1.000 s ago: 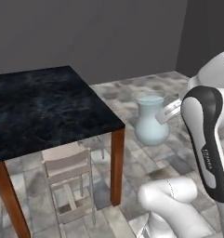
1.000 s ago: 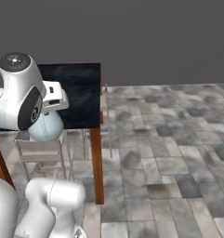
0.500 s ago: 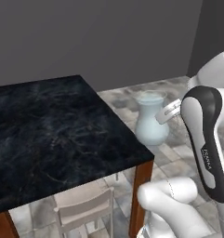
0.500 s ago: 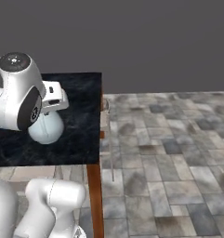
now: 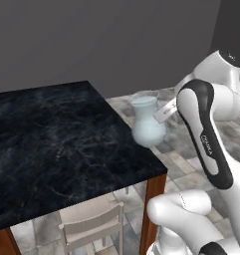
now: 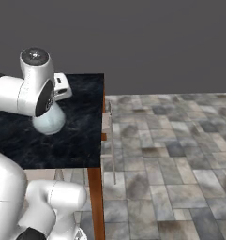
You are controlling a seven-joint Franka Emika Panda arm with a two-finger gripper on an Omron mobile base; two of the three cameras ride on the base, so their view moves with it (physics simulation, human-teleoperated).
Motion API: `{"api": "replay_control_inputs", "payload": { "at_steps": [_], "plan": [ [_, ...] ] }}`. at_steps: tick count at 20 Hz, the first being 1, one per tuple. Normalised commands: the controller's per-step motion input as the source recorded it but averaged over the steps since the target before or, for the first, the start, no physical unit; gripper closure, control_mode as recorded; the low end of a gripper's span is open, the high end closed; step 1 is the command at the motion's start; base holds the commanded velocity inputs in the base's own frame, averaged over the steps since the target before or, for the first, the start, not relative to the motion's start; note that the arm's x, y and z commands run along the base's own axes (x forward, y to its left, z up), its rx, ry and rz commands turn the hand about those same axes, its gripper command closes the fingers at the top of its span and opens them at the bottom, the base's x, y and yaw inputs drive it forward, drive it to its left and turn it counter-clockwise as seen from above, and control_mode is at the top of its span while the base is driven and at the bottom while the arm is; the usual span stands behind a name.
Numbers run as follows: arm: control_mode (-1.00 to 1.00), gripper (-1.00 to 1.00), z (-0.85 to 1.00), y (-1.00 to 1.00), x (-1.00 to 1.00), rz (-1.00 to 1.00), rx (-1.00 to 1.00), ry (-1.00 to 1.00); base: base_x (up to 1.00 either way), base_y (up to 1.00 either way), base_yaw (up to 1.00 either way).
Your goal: Place the pitcher and cup on the dining counter for serving.
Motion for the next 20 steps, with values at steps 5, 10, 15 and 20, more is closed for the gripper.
{"api": "replay_control_inputs", "payload": {
  "at_steps": [5,10,15,20],
  "plan": [
    [-1.00,1.00,-0.18,0.62,1.00,0.20,0.00,0.00,0.00,0.00,0.00],
    [-1.00,1.00,-0.36,0.80,0.98,0.16,0.00,0.01,0.00,0.00,0.00],
    [-1.00,1.00,-0.48,0.91,0.92,0.14,0.00,0.08,0.00,0.00,0.00],
    [-1.00,1.00,-0.42,0.82,0.68,0.13,0.00,0.09,0.00,0.00,0.00]
  ]
}}
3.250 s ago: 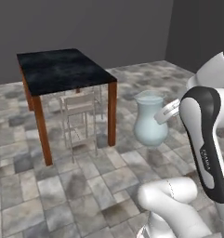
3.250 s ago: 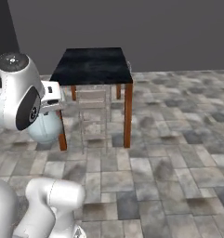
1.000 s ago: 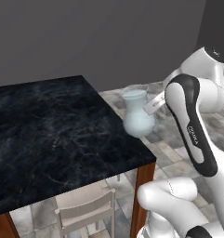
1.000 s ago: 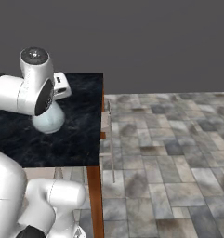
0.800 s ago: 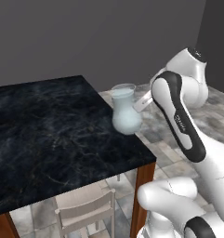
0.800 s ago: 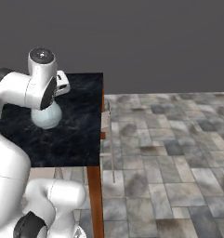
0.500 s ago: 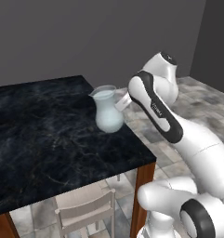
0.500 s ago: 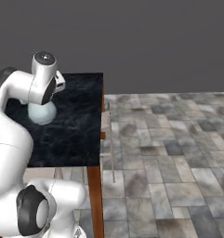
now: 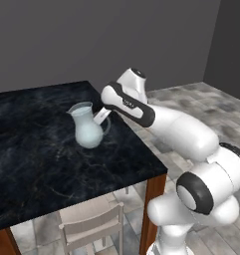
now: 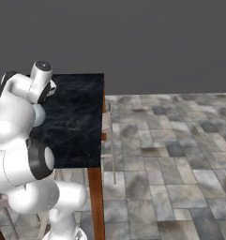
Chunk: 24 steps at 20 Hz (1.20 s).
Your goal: Place the pitcher and cup on the dining counter for serving.
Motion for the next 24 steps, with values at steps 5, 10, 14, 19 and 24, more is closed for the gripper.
{"api": "replay_control_inputs", "payload": {
  "at_steps": [5,10,14,19,24],
  "plan": [
    [-1.00,1.00,-0.53,0.44,0.15,0.08,0.00,0.05,0.00,0.00,0.00],
    [-1.00,1.00,-0.63,0.04,-0.09,0.07,-0.01,0.00,0.00,0.00,0.00],
    [-1.00,1.00,-0.56,0.00,-0.13,0.06,-0.01,0.00,0.00,0.00,0.00],
    [-1.00,1.00,-0.49,0.00,-0.19,0.04,0.00,-0.04,0.00,0.00,0.00],
    [-1.00,1.00,-0.37,0.00,-0.13,0.03,0.00,-0.10,0.00,0.00,0.00]
  ]
}}
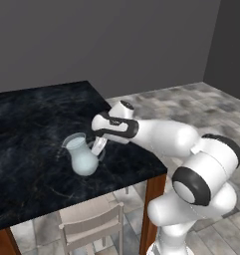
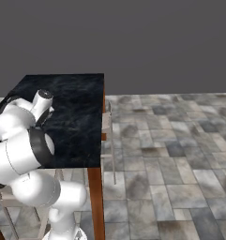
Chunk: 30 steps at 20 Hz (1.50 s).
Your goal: Place the pitcher and cup on the dining counter for serving.
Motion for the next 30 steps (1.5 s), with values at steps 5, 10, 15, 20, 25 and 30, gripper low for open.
{"api": "replay_control_inputs", "payload": {
  "at_steps": [5,10,15,20,25,30],
  "plan": [
    [-1.00,1.00,-0.28,0.00,-0.06,0.00,0.00,-0.10,0.00,0.00,0.00],
    [-1.00,1.00,-0.25,-0.05,-0.07,0.00,0.00,-0.03,0.00,0.00,0.00],
    [-1.00,-1.00,-0.06,-0.06,-0.04,0.00,0.00,0.01,0.00,0.00,0.00],
    [-1.00,-1.00,0.00,-0.04,0.00,0.00,0.00,0.00,0.00,0.00,0.00],
    [-1.00,-1.00,0.16,-0.42,-0.11,0.00,0.00,0.00,0.00,0.00,0.00],
    [-1.00,-1.00,0.26,-0.70,-0.27,0.00,0.00,0.00,0.00,0.00,0.00]
  ]
}}
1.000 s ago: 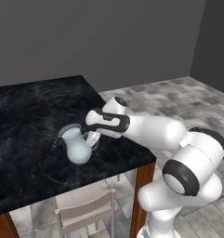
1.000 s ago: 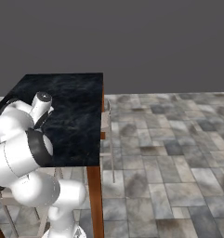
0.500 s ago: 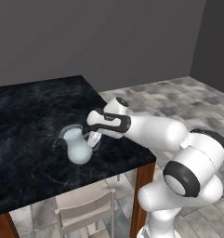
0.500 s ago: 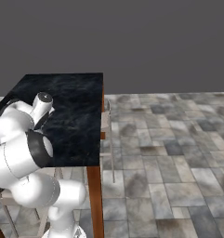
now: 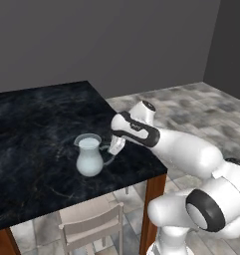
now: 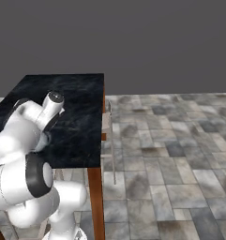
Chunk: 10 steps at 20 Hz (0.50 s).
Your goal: Place the pitcher and cup on the dining counter for serving.
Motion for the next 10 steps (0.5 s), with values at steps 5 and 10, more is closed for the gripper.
{"api": "replay_control_inputs", "payload": {
  "at_steps": [5,10],
  "plan": [
    [-1.00,-1.00,0.45,-0.77,-0.38,-0.04,0.00,0.01,0.00,0.00,0.00],
    [-1.00,-1.00,0.79,-0.46,-0.56,-0.18,-0.01,0.05,0.00,0.00,0.00]
  ]
}}
